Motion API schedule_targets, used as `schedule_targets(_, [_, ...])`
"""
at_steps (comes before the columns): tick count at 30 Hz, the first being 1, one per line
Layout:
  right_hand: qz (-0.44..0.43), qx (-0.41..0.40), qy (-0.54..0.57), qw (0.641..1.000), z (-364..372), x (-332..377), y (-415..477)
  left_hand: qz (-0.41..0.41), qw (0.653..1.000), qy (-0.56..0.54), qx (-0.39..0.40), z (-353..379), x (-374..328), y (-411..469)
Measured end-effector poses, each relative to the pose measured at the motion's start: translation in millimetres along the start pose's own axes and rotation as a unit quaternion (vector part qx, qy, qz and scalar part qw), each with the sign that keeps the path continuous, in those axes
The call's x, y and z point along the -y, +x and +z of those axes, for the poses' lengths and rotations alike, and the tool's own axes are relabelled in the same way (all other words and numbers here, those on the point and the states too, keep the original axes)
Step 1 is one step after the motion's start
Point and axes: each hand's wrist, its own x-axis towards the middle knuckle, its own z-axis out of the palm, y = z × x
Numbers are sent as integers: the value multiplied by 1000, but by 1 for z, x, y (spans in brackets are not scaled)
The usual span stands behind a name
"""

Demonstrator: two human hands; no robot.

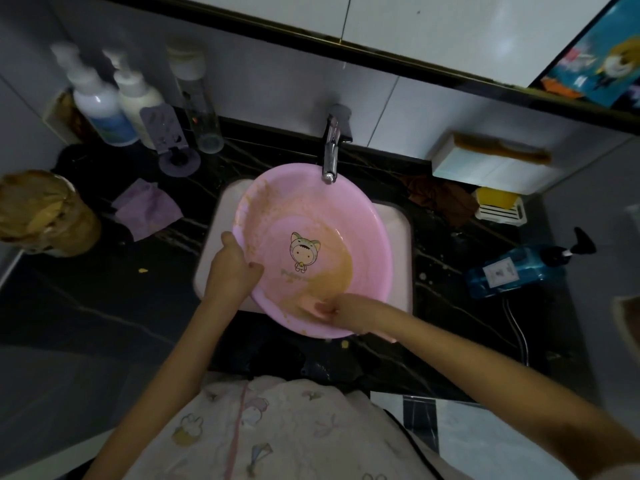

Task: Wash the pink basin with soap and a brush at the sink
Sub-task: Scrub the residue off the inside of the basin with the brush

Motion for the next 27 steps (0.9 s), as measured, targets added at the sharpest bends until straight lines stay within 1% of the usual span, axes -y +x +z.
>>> schedule_targets(2, [-40, -18, 46, 998, 6, 22, 6, 1, 1000, 1, 3, 0, 0, 0])
schedule_targets(4, [-66, -52, 125, 989, 6, 41, 14, 3, 1000, 6, 5, 0, -1, 1])
schedule_targets(7, [-90, -113, 181, 973, -2, 59, 24, 1, 1000, 6, 1, 0, -1, 1])
schedule_targets(8, [-82, -119, 211, 967, -4, 63, 26, 3, 1000, 3, 1, 0, 0, 1])
schedule_targets(10, [-69, -91, 276, 954, -9, 68, 27, 9, 1000, 3, 0, 0, 2, 0])
schedule_targets(11, [-66, -63, 272, 958, -11, 65, 24, 9, 1000, 5, 1, -1, 3, 1])
schedule_targets(12, [-63, -30, 237, 969, -12, 59, 20, 8, 1000, 6, 4, -2, 4, 1])
schedule_targets(14, [-33, 28, 130, 991, -13, 39, 8, 14, 1000, 0, 7, -3, 5, 2])
schedule_targets(15, [-6, 43, 76, 996, -13, 27, 1, 16, 1000, -3, 7, -4, 5, 2])
schedule_targets(16, [20, 43, 13, 999, -13, 13, -2, 16, 1000, -6, 7, -4, 4, 2])
schedule_targets(18, [91, -6, -50, 995, -12, -16, 5, 16, 1000, -14, 6, -3, 5, 2])
schedule_targets(20, [138, -95, -30, 985, -14, -32, 20, 17, 1000, -17, 7, -2, 5, 0])
schedule_targets(22, [153, -166, 42, 973, -21, -30, 34, 16, 1000, -16, 8, -2, 4, -1])
schedule_targets(24, [144, -191, 108, 965, -22, -18, 47, 15, 1000, -15, 7, -2, 4, -1])
schedule_targets(27, [117, -173, 109, 972, -16, 11, 44, 16, 1000, -13, 1, -1, 3, -1])
